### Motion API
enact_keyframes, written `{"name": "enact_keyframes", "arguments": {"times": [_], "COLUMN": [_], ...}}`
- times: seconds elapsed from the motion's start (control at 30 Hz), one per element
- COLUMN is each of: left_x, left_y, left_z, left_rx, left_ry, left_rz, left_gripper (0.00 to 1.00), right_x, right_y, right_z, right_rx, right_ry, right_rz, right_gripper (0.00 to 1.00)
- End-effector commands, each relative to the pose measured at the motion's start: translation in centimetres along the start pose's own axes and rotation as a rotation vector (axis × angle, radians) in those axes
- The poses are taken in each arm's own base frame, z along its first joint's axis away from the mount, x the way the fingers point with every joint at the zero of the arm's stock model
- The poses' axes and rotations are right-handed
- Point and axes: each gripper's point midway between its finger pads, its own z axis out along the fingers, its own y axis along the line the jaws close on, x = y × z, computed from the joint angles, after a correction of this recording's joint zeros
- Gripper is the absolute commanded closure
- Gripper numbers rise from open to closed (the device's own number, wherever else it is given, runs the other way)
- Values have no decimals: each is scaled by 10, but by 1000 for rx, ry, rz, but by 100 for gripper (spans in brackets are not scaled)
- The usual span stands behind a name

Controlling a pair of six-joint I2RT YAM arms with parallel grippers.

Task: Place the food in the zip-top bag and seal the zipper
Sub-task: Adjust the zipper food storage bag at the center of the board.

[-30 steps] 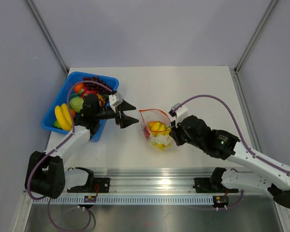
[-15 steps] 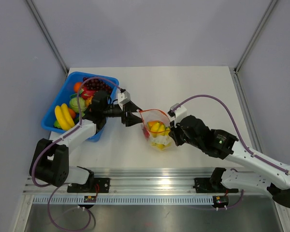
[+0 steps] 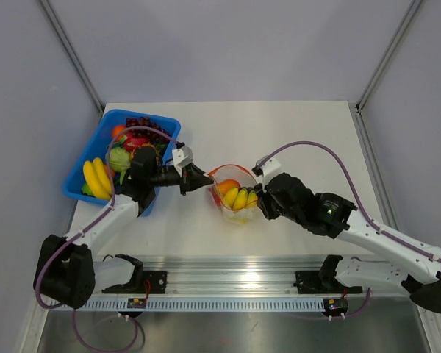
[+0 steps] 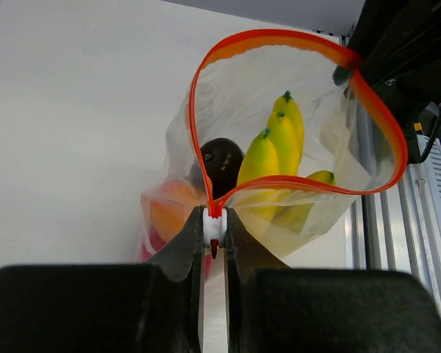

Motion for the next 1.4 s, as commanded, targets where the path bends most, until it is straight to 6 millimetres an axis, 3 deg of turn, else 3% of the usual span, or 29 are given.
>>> {"name": "enact_keyframes", "arguments": {"times": [0.0, 0.13, 0.27, 0.43, 0.6, 0.73, 0.87, 1.03, 1.1, 1.17, 1.23, 1.3, 1.37], "left_x": [-20, -20, -21, -13, -3, 3, 4, 6, 8, 11, 14, 14, 14], "left_y": [-6, -19, -29, -40, -54, -58, -53, -53, -55, -57, -62, -63, -62], "left_z": [-9, -15, -23, -29, -33, -36, -40, -44, -46, -48, -49, -48, -47], "left_rx": [-53, -50, -62, -54, 9, 27, -17, -55, -57, -52, -12, 19, 29], "left_ry": [-69, -64, -79, -70, -18, 50, 68, 52, 55, 63, 67, 75, 79], "left_rz": [95, 63, 85, 110, 125, 92, 92, 106, 111, 111, 107, 82, 61], "left_gripper": [100, 100, 100, 100, 100, 100, 55, 39, 38, 41, 62, 95, 100], "right_x": [-38, -82, -103, -103, -111, -122, -126, -131, -131, -129, -128, -125, -119], "right_y": [0, 22, 44, 78, 119, 127, 132, 133, 133, 134, 135, 137, 138], "right_z": [-15, -42, -36, -4, -3, -1, 5, 9, 8, 8, 6, 6, 7], "right_rx": [-2, -117, -196, -330, -527, -553, -558, -556, -557, -565, -575, -590, -605], "right_ry": [-78, -91, -72, 0, -132, -203, -189, -201, -207, -202, -204, -193, -170], "right_rz": [6, -40, -114, -196, -399, -456, -479, -491, -496, -496, -500, -507, -511], "right_gripper": [70, 65, 64, 73, 75, 72, 72, 71, 71, 71, 72, 71, 71]}}
